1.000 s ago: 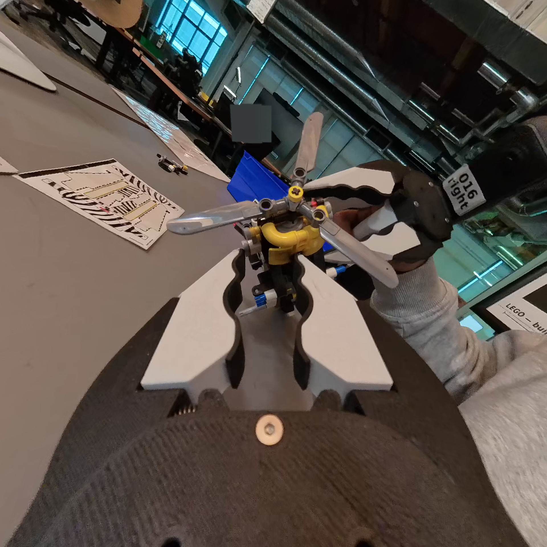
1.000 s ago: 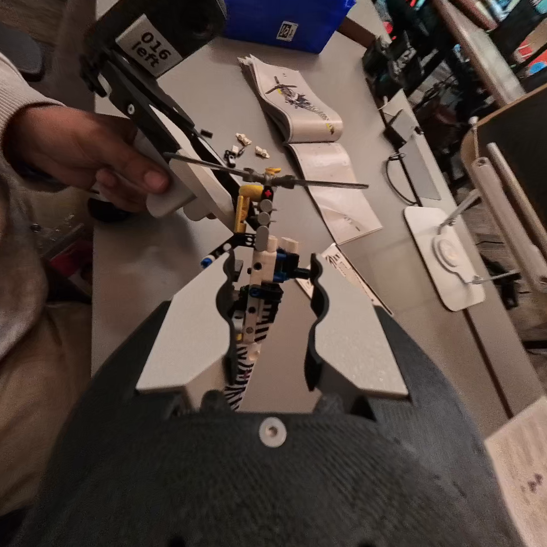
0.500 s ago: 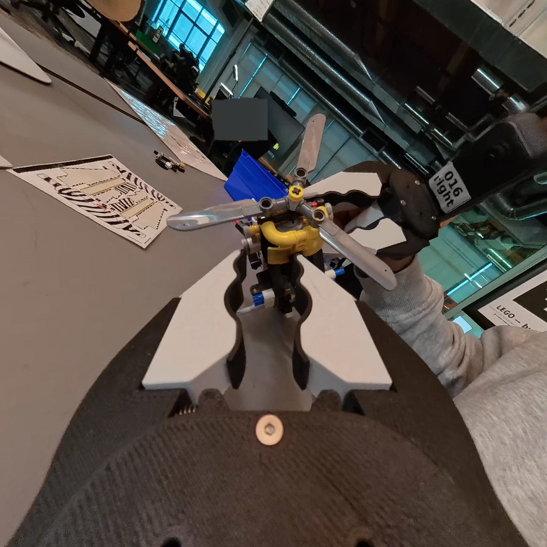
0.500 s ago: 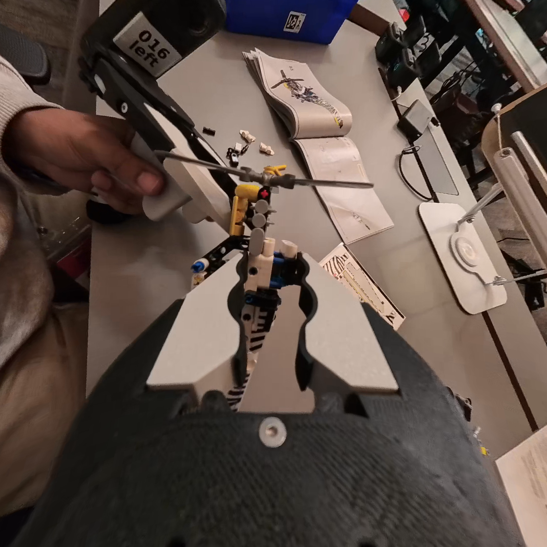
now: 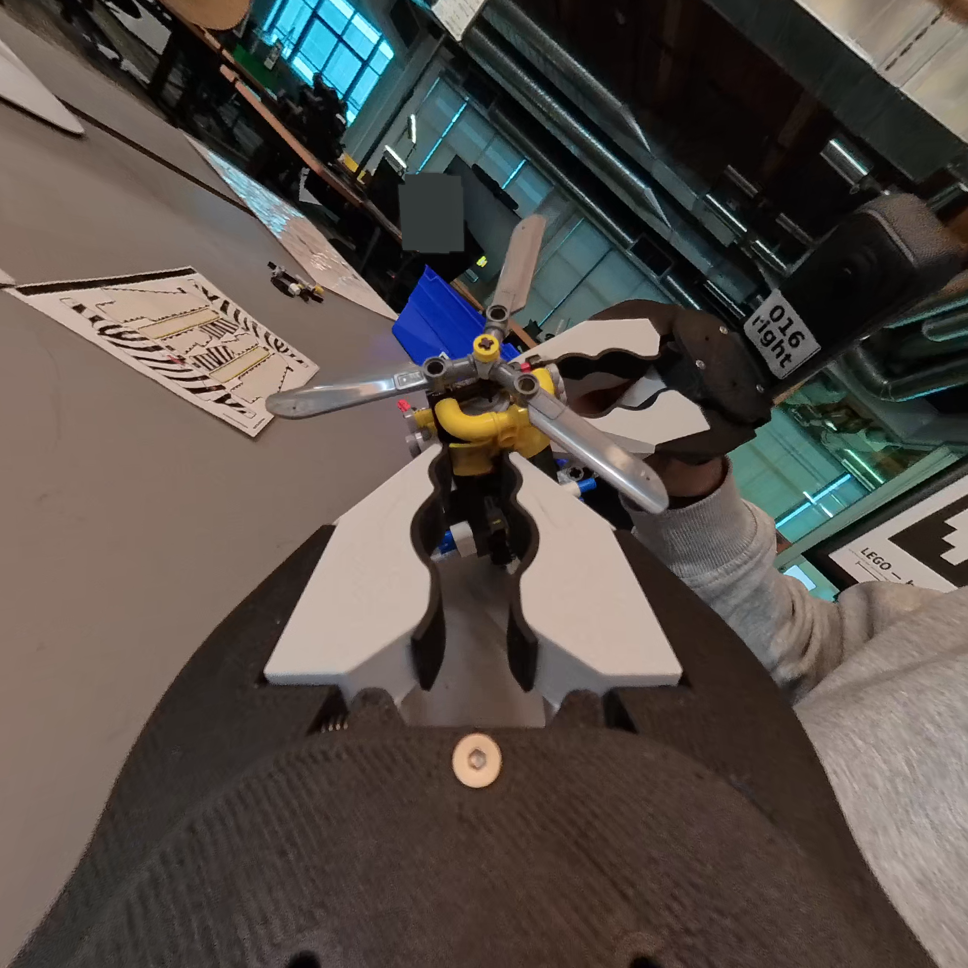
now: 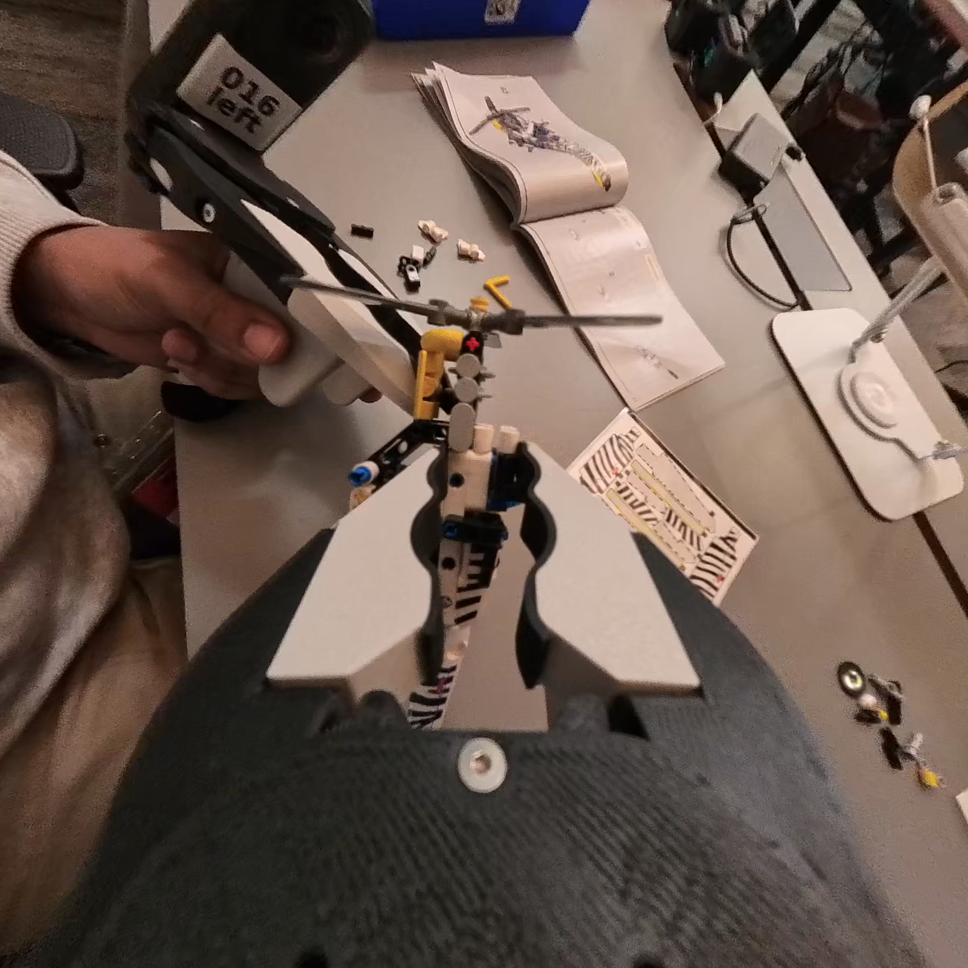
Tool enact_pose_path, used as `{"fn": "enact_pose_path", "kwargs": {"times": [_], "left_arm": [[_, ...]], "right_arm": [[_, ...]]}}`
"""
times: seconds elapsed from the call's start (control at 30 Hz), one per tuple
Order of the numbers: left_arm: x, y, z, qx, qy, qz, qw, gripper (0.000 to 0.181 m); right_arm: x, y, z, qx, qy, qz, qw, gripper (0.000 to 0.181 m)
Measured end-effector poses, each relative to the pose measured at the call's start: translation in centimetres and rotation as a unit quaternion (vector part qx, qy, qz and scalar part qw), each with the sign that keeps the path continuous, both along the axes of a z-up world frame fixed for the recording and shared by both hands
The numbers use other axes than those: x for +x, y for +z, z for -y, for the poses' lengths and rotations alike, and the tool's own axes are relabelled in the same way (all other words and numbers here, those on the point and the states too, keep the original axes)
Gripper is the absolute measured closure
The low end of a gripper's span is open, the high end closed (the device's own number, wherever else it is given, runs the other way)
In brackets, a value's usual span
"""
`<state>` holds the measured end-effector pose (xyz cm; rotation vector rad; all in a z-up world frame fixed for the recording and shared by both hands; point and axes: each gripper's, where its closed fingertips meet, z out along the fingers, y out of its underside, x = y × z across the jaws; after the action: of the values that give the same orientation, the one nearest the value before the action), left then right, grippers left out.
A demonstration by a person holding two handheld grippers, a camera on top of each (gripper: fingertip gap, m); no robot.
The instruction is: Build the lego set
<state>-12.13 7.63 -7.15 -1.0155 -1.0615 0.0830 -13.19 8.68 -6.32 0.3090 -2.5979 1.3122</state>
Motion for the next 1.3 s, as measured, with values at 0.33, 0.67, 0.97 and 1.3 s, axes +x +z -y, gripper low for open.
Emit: {"fn": "enact_pose_path", "kwargs": {"times": [0.33, 0.67, 0.97, 1.3], "left_arm": [[0.1, 0.0, -0.1, 0.0, -0.003, -0.002, 1.0, 0.168], [2.0, 2.6, 0.6, 0.069, -0.037, -0.081, 0.994, 0.143], [4.9, 5.8, -0.5, -0.017, -0.071, -0.207, 0.976, 0.131], [7.3, 8.6, -4.3, -0.164, -0.103, -0.3, 0.934, 0.135]], "right_arm": [[0.1, 0.0, 0.0, -0.002, -0.004, 0.003, 1.0, 0.159], [2.4, 3.5, -1.5, -0.129, 0.025, -0.086, 0.988, 0.159], [5.9, 7.3, -3.8, -0.267, 0.108, -0.099, 0.953, 0.159], [7.6, 9.5, -5.5, -0.351, 0.165, 0.108, 0.915, 0.159]]}}
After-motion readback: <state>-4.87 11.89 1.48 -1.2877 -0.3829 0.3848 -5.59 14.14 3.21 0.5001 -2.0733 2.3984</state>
